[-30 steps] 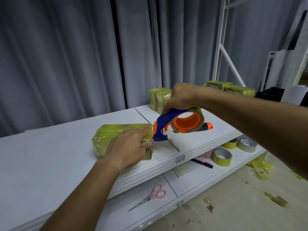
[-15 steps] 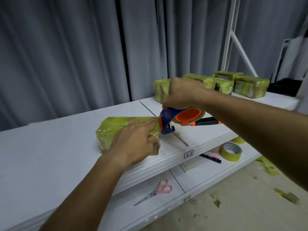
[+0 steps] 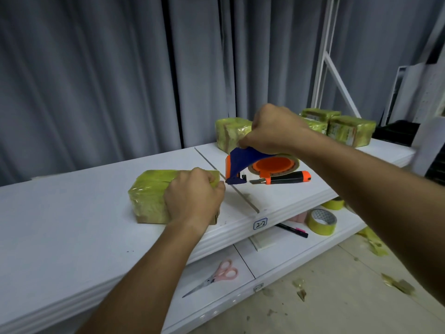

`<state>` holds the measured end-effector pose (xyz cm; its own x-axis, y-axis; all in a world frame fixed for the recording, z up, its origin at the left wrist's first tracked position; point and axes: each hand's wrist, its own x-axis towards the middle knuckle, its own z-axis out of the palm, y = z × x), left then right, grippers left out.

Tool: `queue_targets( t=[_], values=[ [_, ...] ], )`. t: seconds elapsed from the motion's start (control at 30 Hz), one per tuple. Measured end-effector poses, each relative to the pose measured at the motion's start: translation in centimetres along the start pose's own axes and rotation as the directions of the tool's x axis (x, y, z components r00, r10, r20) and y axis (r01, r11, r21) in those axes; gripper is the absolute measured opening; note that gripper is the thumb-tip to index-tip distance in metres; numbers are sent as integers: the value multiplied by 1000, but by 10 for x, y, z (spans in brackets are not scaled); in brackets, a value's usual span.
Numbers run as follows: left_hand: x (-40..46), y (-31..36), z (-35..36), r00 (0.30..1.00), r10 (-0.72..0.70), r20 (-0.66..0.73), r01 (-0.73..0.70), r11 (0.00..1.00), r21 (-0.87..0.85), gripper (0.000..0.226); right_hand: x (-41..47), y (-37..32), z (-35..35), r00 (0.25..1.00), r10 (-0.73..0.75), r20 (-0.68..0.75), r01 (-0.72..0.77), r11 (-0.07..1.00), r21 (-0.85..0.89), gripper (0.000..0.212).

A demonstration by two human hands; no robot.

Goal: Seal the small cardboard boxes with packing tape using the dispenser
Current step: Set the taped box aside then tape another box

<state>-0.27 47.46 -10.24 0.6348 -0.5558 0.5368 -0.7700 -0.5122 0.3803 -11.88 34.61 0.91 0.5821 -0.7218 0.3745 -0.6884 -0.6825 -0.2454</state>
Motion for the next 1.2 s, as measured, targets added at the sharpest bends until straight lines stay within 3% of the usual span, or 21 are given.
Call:
queue_targets(
  t=[0.17, 0.27, 0.37, 0.57, 0.8, 1.0, 1.2],
  values=[
    [1, -6, -1, 996, 71, 57, -62, 987, -146, 17, -9, -3, -6, 1000, 26, 5, -26, 996, 83, 45],
    [7, -19, -10, 975, 155, 160, -124, 974, -188, 37, -16, -6, -6, 999, 50, -7, -49, 989, 137, 45],
    [13, -33, -22, 977, 180, 116, -167, 979, -116, 55, -21, -10, -4, 998, 59, -13, -56, 983, 173, 41],
    [11, -52, -27, 946, 181, 267, -176, 984, -42, 60, -23, -19, -6, 999, 50, -5, -48, 982, 182, 40],
    [23, -77, -42, 904, 145, 401, -117, 989, -96, 60, -25, -19, -21, 999, 25, 26, -31, 961, 274, 36],
    [33, -90, -61, 875, 201, 441, -183, 980, -82, 74, -26, -28, -21, 999, 10, 52, -28, 930, 367, 36],
    [31, -105, -64, 888, 202, 413, -122, 970, -211, 63, -25, -39, -8, 996, 0, 86, -45, 855, 517, 39]
  ],
)
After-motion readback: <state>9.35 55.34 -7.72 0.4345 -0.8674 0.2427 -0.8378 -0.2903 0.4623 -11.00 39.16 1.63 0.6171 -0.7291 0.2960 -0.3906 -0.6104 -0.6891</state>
